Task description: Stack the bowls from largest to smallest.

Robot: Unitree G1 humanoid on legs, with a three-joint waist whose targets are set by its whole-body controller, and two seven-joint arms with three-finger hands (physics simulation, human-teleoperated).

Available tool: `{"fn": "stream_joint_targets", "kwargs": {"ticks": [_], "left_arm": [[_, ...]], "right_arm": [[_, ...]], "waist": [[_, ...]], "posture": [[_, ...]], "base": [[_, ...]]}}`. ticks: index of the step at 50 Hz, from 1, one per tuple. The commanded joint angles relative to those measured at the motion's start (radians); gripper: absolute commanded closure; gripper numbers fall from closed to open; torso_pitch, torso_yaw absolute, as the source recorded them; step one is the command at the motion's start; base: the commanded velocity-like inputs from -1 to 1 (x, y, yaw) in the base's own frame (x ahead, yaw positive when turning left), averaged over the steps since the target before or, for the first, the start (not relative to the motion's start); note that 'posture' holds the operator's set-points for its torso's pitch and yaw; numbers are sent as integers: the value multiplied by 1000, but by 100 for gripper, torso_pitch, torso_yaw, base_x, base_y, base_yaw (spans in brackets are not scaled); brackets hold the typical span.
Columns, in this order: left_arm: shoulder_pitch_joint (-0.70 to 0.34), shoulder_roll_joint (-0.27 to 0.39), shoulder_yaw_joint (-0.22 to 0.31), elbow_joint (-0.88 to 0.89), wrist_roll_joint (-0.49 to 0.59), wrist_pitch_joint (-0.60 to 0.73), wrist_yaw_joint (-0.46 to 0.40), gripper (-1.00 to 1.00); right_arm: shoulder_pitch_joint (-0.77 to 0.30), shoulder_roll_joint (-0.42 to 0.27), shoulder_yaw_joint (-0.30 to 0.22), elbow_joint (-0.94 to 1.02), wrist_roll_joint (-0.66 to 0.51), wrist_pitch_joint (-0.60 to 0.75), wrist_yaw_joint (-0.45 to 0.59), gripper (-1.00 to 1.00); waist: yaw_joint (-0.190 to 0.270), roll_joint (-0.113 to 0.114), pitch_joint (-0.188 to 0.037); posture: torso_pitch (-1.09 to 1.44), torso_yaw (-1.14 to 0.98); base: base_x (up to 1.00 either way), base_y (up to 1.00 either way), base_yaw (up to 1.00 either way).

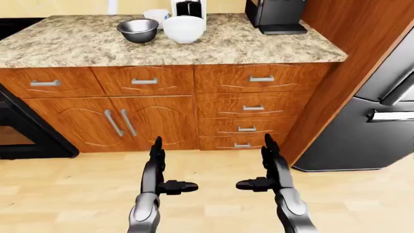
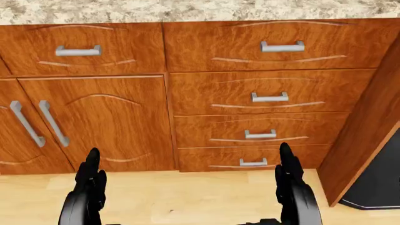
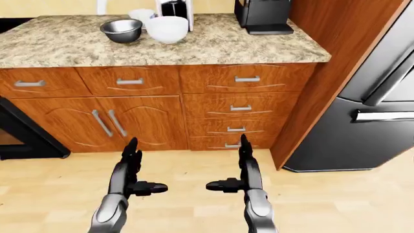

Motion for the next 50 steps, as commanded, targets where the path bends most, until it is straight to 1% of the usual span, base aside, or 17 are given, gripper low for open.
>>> {"fn": "stream_joint_targets", "kwargs": {"ticks": [1, 3, 5, 7, 8, 14, 21, 29, 30, 31, 32, 33, 36, 39, 43, 47, 50], "left_arm": [[-24, 1, -4, -134, 2, -14, 6, -100], [-33, 4, -2, -123, 3, -16, 5, -100], [-45, 7, 3, -104, 5, -26, 4, -100], [-43, 9, 7, -106, 5, -30, 4, -100], [-43, 9, 9, -111, 6, -29, 4, -100], [-56, 8, -1, -243, 15, 91, 9, -100], [-141, 27, 18, -476, 10, 352, 0, -100], [-327, 78, 57, -623, -2, 614, -11, -100], [-335, 80, 61, -627, -6, 628, -12, -100], [-366, 91, 72, -635, -14, 660, -15, -100], [-393, 99, 86, -641, -28, 687, -18, -100], [-417, 109, 98, -644, -38, 710, -16, -100], [-500, 148, 126, -663, -77, 792, -13, -100], [-532, 176, 139, -652, -98, 809, -10, -100], [-562, 222, 143, -659, -100, 822, -10, -100], [-575, 235, 163, -640, -113, 820, -26, -100], [-596, 253, 172, -639, -116, 833, -30, -100]], "right_arm": [[-14, -3, -4, -100, 6, -52, -2, -100], [-16, -1, -2, -99, 4, -54, -4, -100], [-17, -1, 1, -107, 2, -50, -6, -100], [-15, 1, 5, -130, 0, -36, -7, -100], [-14, 1, 7, -144, -2, -28, -8, -100], [-55, -4, 1, -195, -6, 32, -20, -100], [-125, -7, 7, -400, -9, 254, -37, -100], [-349, -29, -12, -617, 28, 580, -52, -100], [-362, -30, -16, -625, 38, 598, -55, -100], [-407, -36, -19, -645, 43, 642, -63, -100], [-431, -38, -19, -656, 50, 664, -69, -100], [-443, -40, -19, -667, 56, 681, -73, -100], [-481, -43, -14, -687, 71, 713, -86, -100], [-510, -48, -25, -695, 91, 734, -91, -100], [-562, -52, -38, -713, 121, 780, -114, -100], [-607, -62, -34, -700, 141, 781, -133, -100], [-620, -65, -39, -690, 163, 771, -145, -100]], "waist": [[-2, -8, -1], [5, 0, -62], [4, -8, -17], [7, -8, -69], [7, -8, -75], [6, -4, -81], [8, -3, -93], [10, -1, -95], [9, 5, -113], [9, 8, -101], [8, 9, -58], [7, 9, -41], [9, -6, -28], [12, -47, -26], [8, -37, -38], [0, 0, -38], [-5, -12, -50]], "posture": [[0, 0], [0, 0], [0, 0], [0, 0], [0, 0], [0, 0], [0, 0], [0, 0], [0, 0], [0, 0], [0, 0], [0, 0], [0, 0], [0, 0], [0, 0], [0, 0], [0, 0]], "base": [[0, 0, 0], [0, 0, 0], [0, 0, 0], [0, 0, 0], [0, 0, 0], [0, 0, 0], [0, 0, 0], [0, 0, 0], [7, 0, 0], [34, 0, 0], [42, 0, 0], [47, 0, 0], [53, 0, 0], [62, 0, 0], [65, 0, 0], [74, 7, 0], [82, 32, 0]]}}
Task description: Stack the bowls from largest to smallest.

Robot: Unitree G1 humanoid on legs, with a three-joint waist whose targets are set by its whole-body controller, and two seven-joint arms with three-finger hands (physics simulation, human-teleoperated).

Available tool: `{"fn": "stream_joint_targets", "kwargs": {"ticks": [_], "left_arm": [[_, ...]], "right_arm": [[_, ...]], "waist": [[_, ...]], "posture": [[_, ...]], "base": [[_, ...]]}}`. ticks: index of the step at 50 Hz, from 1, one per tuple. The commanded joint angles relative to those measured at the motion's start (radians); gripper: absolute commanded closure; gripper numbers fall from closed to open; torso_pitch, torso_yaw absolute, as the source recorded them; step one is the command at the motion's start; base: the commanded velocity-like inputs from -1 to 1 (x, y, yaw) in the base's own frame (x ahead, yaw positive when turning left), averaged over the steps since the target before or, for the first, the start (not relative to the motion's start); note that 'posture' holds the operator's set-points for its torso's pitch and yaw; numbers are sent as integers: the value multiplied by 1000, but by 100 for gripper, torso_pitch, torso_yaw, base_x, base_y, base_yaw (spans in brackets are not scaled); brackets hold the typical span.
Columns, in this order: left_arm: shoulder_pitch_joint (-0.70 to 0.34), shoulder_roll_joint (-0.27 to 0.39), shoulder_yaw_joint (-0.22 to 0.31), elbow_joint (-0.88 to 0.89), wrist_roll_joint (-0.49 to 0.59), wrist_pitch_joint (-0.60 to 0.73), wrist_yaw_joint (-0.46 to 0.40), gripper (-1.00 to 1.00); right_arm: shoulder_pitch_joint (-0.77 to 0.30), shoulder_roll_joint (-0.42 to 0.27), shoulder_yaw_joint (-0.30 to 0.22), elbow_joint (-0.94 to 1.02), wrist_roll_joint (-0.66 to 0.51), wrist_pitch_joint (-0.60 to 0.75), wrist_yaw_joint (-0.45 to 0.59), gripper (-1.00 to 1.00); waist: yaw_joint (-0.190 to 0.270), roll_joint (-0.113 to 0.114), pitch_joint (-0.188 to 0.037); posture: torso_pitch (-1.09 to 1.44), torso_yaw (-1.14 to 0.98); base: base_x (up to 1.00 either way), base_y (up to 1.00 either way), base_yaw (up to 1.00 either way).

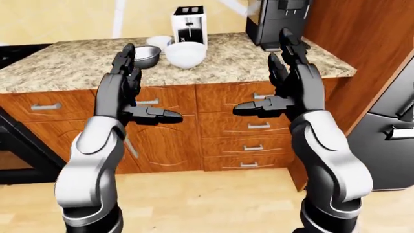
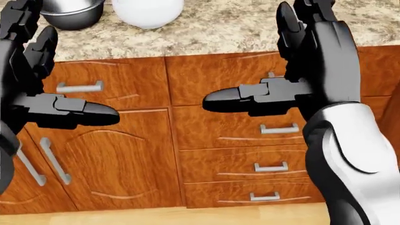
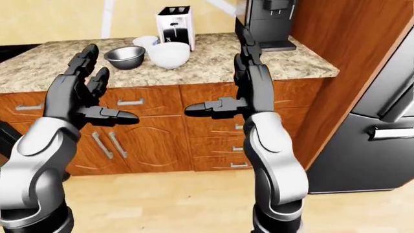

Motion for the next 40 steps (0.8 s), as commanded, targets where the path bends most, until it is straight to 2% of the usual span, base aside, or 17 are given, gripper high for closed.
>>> {"fn": "stream_joint_targets", "kwargs": {"ticks": [1, 5, 7, 9, 10, 12, 15, 16, 18, 21, 23, 25, 30, 31, 32, 34, 40], "left_arm": [[-45, 20, 21, -16, -1, -19, 2, -100], [-83, 38, 33, -23, -23, 17, 8, -100], [-105, 54, 43, -28, -36, 41, 12, -100], [-130, 71, 55, -32, -52, 64, 16, -100], [-135, 77, 58, -34, -58, 68, 19, -100], [-152, 90, 63, -39, -73, 87, 24, -100], [-176, 105, 66, -41, -92, 105, 32, -100], [-183, 108, 66, -39, -96, 107, 35, -100], [-199, 115, 64, -36, -106, 117, 41, -100], [-235, 128, 64, -35, -122, 142, 48, -100], [-249, 133, 61, -29, -127, 145, 53, -100], [-256, 134, 53, -23, -127, 142, 57, -100], [-294, 139, 40, -16, -126, 162, 64, -100], [-299, 138, 36, -12, -123, 160, 64, -100], [-303, 137, 35, -14, -122, 165, 64, -100], [-311, 137, 27, 1, -113, 155, 61, -100], [-327, 130, 23, 6, -102, 162, 54, -100]], "right_arm": [[-35, -3, 3, -9, 20, -27, -7, -100], [-55, 0, 0, -25, 55, -6, -21, -100], [-63, 0, -4, -32, 73, -4, -31, -100], [-71, 1, -16, -23, 94, -12, -51, -100], [-74, 1, -21, -21, 109, -14, -60, -100], [-83, -6, -29, -31, 138, -4, -83, -100], [-100, -26, -37, -42, 165, 7, -109, -100], [-105, -34, -39, -48, 172, 10, -115, -100], [-116, -46, -44, -59, 188, 23, -131, -100], [-138, -63, -65, -82, 223, 46, -154, -100], [-151, -77, -84, -96, 255, 61, -173, -100], [-162, -96, -97, -106, 283, 69, -192, -100], [-167, -133, -129, -125, 369, 62, -233, -100], [-164, -144, -133, -130, 383, 61, -242, -100], [-163, -155, -138, -136, 397, 64, -251, -100], [-150, -177, -157, -144, 431, 57, -255, -100], [-123, -241, -206, -194, 538, 69, -304, -100]], "waist": [[-2, -6, -16], [-24, 37, -32], [-21, 105, -48], [27, 40, -3], [13, 48, 8], [31, 41, -18], [52, 2, -8], [38, 15, 0], [52, -26, 19], [33, -63, -14], [13, -48, 36], [-5, -20, 6], [2, -2, 1], [7, 38, 13], [-5, 101, -13], [9, 87, 7], [6, 28, -12]], "posture": [[0, 0], [0, 0], [0, 0], [0, 0], [0, 0], [0, 0], [0, 0], [0, 0], [0, 0], [0, 0], [0, 0], [0, 0], [0, 0], [0, 0], [0, 0], [0, 0], [0, 0]], "base": [[82, 31, 0], [82, 31, 0], [82, 35, 0], [82, 32, 42], [73, 0, 94], [70, 0, 96], [69, 0, 97], [69, 83, 0], [68, 59, 0], [67, 42, 0], [66, 12, 0], [63, 4, 0], [25, 2, 0], [0, 0, -46], [0, 0, -97], [0, 0, -100], [0, 0, -94]]}}
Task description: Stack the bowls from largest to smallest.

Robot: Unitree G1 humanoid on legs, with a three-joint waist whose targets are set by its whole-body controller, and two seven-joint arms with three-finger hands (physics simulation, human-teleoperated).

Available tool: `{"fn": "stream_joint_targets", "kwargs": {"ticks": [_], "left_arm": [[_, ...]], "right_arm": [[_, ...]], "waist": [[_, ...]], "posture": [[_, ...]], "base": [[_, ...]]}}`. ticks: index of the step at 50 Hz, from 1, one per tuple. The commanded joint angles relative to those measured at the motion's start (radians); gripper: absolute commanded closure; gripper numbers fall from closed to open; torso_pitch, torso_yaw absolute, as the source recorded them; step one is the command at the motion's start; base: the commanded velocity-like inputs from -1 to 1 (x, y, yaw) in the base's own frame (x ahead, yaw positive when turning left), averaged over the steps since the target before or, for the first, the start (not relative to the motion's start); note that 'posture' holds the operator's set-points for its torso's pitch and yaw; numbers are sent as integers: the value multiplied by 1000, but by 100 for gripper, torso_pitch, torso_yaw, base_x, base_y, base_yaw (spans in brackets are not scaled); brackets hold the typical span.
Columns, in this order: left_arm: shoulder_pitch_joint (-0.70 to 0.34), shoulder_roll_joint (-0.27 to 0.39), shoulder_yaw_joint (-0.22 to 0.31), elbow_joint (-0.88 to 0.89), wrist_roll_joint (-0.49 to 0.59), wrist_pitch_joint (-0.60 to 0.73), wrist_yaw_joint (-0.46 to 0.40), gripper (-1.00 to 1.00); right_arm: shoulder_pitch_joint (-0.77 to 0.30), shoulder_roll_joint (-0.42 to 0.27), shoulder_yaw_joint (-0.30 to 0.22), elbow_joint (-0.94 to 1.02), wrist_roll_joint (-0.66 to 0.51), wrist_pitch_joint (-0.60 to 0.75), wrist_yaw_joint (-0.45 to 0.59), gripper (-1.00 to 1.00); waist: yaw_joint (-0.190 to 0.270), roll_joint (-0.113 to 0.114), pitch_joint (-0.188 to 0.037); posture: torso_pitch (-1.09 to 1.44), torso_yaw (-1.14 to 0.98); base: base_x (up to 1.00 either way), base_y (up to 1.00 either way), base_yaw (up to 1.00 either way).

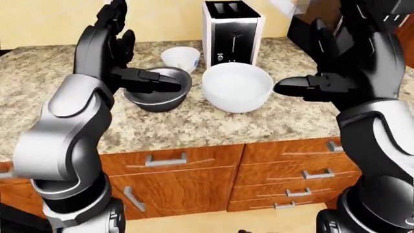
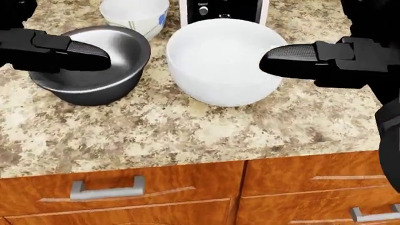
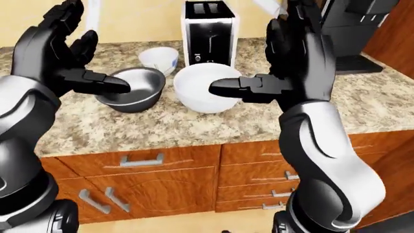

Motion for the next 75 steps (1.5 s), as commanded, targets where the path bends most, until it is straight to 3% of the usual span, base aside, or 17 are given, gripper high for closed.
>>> {"fn": "stream_joint_targets", "kwargs": {"ticks": [1, 4, 5, 7, 11, 14, 16, 17, 27, 31, 38, 44, 48, 55, 59, 67, 75], "left_arm": [[-32, 12, 20, -37, 2, -34, -4, -100], [-15, 9, 25, -80, -2, -9, -3, -100], [-11, 10, 29, -96, -5, 4, -4, -100], [-5, 14, 34, -108, -6, 10, -5, -100], [-7, 17, 32, -117, -6, 18, -5, -100], [-13, 17, 28, -119, -3, 24, -5, -100], [-16, 15, 23, -120, 1, 27, -5, -100], [-18, 14, 19, -124, 3, 32, -5, -100], [-52, 11, 16, -188, 13, 115, -27, -100], [-39, 17, 5, -301, 5, 202, -44, -100], [-27, 40, -5, -470, 30, 346, -99, -100], [-83, 92, -22, -556, 26, 464, -136, -100], [-60, 169, -31, -556, -140, 440, -32, -100], [100, 365, -40, -556, -591, 282, 334, -100], [136, 454, -97, -556, -673, 234, 411, -100], [154, 491, -301, -556, -425, 207, 336, -100], [261, 402, -450, -556, 181, 185, -48, -100]], "right_arm": [[-23, -24, -8, -29, 48, -40, -19, -100], [-2, -44, 20, -27, 38, -67, -10, -100], [3, -42, 23, -23, 33, -76, -6, -100], [17, -38, 31, -15, 20, -94, 9, -100], [14, -33, 32, -20, 20, -89, 15, -100], [15, -37, 21, -18, 23, -91, 23, -100], [16, -44, 7, -19, 35, -92, 22, -100], [19, -50, -2, -20, 41, -93, 21, -100], [46, -126, -69, -45, 159, -102, -34, -100], [66, -154, -80, -30, 173, -130, -33, -100], [88, -183, -95, -12, 192, -154, -31, -100], [104, -190, -100, 3, 191, -171, -16, -100], [118, -181, -99, 14, 177, -189, 0, -100], [156, -170, -110, 37, 149, -223, 44, -100], [166, -164, -119, 44, 143, -232, 62, -100], [198, -173, -150, 54, 153, -257, 87, -100], [222, -171, -159, 49, 155, -269, 93, -100]], "waist": [[3, 0, -20], [21, -88, -27], [32, -62, -20], [18, -83, -9], [24, -58, -41], [35, -7, -24], [43, 65, -33], [40, 44, -44], [29, -26, 17], [42, -105, 8], [24, -43, -5], [15, -45, -9], [15, -47, -10], [13, -43, -11], [14, -39, -10], [20, -33, -8], [17, -33, -11]], "posture": [[0, 0], [0, 0], [0, 0], [0, 0], [0, 0], [0, 0], [0, 0], [0, 0], [0, 0], [0, 0], [0, 0], [0, 0], [0, 0], [0, 0], [0, 0], [0, 0], [0, 0]], "base": [[0, 0, -76], [0, 0, -12], [0, 0, 0], [0, 0, 0], [-31, 4, 0], [-39, 4, 0], [-39, 4, 0], [-16, 0, 0], [0, 0, 0], [0, 0, 0], [0, 0, 0], [0, 0, 0], [0, 0, 0], [0, 0, 0], [0, 0, 0], [0, 0, 0], [0, 0, 0]]}}
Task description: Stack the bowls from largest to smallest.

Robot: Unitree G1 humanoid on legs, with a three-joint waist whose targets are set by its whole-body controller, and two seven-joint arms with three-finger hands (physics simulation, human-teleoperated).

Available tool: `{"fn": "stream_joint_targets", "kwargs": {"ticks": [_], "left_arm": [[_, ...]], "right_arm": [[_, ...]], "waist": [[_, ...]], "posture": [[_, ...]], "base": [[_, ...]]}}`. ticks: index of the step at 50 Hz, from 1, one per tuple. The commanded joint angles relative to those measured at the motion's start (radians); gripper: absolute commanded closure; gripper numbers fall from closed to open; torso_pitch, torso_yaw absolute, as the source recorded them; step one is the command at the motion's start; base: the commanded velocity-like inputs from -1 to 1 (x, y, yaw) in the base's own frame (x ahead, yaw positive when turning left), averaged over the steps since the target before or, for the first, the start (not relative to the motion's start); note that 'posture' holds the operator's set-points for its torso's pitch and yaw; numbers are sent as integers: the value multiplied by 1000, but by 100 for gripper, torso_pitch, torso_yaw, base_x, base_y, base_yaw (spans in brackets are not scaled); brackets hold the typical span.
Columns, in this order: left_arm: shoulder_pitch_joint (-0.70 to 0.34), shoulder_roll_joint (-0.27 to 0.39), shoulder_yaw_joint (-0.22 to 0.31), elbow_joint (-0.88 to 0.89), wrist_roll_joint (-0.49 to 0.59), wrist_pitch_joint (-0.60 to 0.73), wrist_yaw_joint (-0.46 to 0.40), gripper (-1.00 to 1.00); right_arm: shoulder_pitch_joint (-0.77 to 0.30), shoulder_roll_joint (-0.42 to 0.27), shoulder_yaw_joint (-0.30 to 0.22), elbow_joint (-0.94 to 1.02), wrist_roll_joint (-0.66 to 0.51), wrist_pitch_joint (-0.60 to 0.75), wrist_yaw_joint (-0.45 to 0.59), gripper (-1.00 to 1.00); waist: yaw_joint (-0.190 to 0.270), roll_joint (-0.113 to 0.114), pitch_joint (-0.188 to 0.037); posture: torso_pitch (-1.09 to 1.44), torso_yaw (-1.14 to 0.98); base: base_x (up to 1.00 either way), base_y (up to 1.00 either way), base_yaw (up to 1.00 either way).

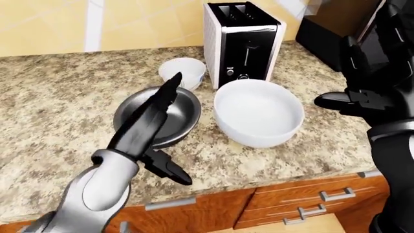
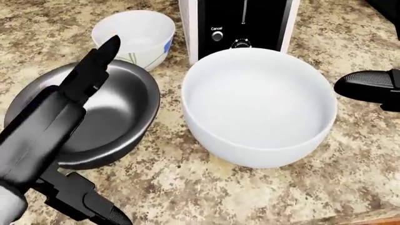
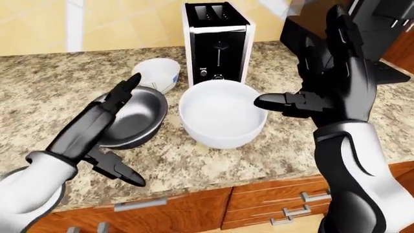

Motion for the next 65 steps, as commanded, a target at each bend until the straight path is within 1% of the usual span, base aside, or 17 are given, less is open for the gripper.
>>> {"fn": "stream_joint_targets", "kwargs": {"ticks": [1, 4, 6, 10, 13, 16, 20, 21, 28, 34, 37, 42, 47, 49, 57, 61, 65], "left_arm": [[11, -19, 5, -11, 276, -39, -163, -100], [52, -89, -18, -3, 557, -61, -371, -100], [93, -161, -9, 46, 736, -141, -507, -100], [166, -381, 91, 159, 1052, -369, -779, -100], [174, -528, 184, 225, 1183, -529, -902, -100], [176, -608, 231, 270, 1234, -628, -939, -87], [182, -660, 245, 284, 1280, -692, -968, -73], [191, -669, 245, 291, 1283, -711, -966, -56], [215, -692, 253, 312, 1286, -767, -961, -4], [245, -699, 249, 301, 1287, -795, -968, 22], [245, -703, 249, 294, 1292, -797, -977, 65], [208, -711, 238, 248, 1336, -779, -1044, 100], [127, -721, 232, 185, 1412, -748, -1149, 100], [40, -732, 236, 158, 1456, -719, -1193, 100], [-155, -792, 202, 115, 1620, -683, -1385, 100], [-282, -860, 162, 146, 1709, -697, -1460, 100], [-342, -959, 122, 208, 1762, -738, -1450, 100]], "right_arm": [[-25, -14, -10, -24, 1, -27, 3, -100], [-22, -7, 0, -21, -12, -33, 10, -100], [-21, -3, 2, -25, -16, -29, 9, -100], [-18, 6, 8, -23, -32, -31, 16, -100], [-20, 9, 5, -31, -30, -21, 13, -100], [-20, 11, 6, -26, -37, -25, 19, -100], [-16, 7, -5, -41, -22, -13, 9, -100], [-16, 4, -8, -46, -16, -9, 5, -100], [-18, -1, -4, -40, -20, -15, 5, -100], [-25, -16, -17, -65, 10, 12, -24, -100], [-22, -16, -14, -54, 0, 0, -14, -100], [-29, -45, -45, -65, 48, 18, -38, -100], [-30, -91, -83, -81, 120, 33, -75, -100], [-24, -109, -96, -87, 146, 30, -88, -100], [14, -154, -136, -88, 199, 5, -100, -100], [39, -165, -166, -80, 212, -8, -95, -100], [69, -182, -207, -89, 243, -9, -98, -100]], "waist": [[3, -5, -20], [3, -8, -23], [4, -11, -24], [9, -21, -30], [12, -31, -35], [14, -39, -40], [16, -47, -45], [17, -48, -45], [19, -50, -48], [19, -47, -49], [17, -46, -49], [18, -45, -52], [20, -49, -47], [20, -53, -44], [23, -67, -25], [25, -73, -19], [28, -85, -12]], "posture": [[0, 0], [0, 0], [0, 0], [0, 0], [0, 0], [0, 0], [0, 0], [0, 0], [0, 0], [0, 0], [0, 0], [0, 0], [0, 0], [0, 0], [0, 0], [0, 0], [0, 0]], "base": [[0, 0, 0], [0, 0, 0], [0, 0, 0], [0, 0, 0], [0, 0, 0], [0, 0, 0], [0, 0, 0], [0, 0, 0], [0, 0, 0], [0, 0, 0], [0, 0, 0], [0, 0, 0], [0, 0, 0], [0, 0, 0], [0, 0, 0], [0, 0, 0], [0, 0, 0]]}}
